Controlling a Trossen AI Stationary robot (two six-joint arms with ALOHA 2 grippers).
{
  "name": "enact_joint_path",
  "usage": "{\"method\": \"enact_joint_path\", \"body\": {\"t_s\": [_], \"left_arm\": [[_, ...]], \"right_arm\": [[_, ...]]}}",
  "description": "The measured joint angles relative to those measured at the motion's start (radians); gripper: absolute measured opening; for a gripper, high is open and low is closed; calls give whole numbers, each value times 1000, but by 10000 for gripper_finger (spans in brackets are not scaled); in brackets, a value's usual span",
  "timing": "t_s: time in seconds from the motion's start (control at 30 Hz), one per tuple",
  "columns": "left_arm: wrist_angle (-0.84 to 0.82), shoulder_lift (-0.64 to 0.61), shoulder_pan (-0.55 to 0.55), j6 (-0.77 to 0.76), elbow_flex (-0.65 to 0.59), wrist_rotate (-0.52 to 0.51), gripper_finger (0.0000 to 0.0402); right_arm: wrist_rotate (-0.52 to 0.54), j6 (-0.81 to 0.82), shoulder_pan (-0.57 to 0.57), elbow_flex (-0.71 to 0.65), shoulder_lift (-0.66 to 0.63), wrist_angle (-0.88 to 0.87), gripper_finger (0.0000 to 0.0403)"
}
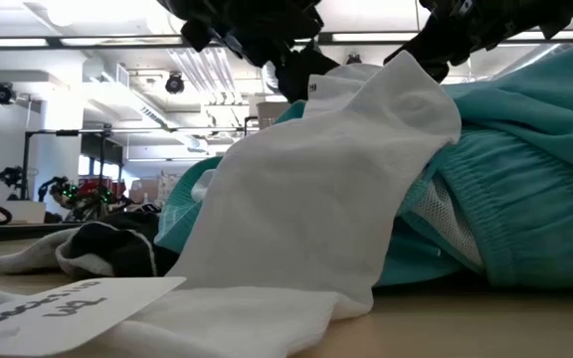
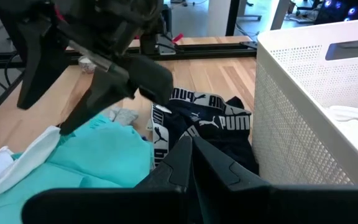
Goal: Sort clothes
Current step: Put the white sock into the white laundry bin
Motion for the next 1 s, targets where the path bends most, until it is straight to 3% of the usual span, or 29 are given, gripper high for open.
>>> {"method": "enact_joint_path", "body": {"t_s": [0.23, 0.4, 0.57, 0.8, 1.0], "left_arm": [[18, 43, -17, -30, 12, -2, 231], [39, 87, -29, -84, 13, -35, 209], [46, 119, -37, -92, 13, -66, 154], [47, 92, -48, -83, 12, -178, 20], [47, -38, -43, -32, 25, -241, 13]], "right_arm": [[0, 0, 0, 0, 0, 1, 0], [0, 0, 0, 0, 0, 0, 0], [0, -19, 0, 0, 0, -16, 0], [0, -26, 0, 0, 0, -18, 0], [0, -13, 0, 0, 0, -18, 0]]}}
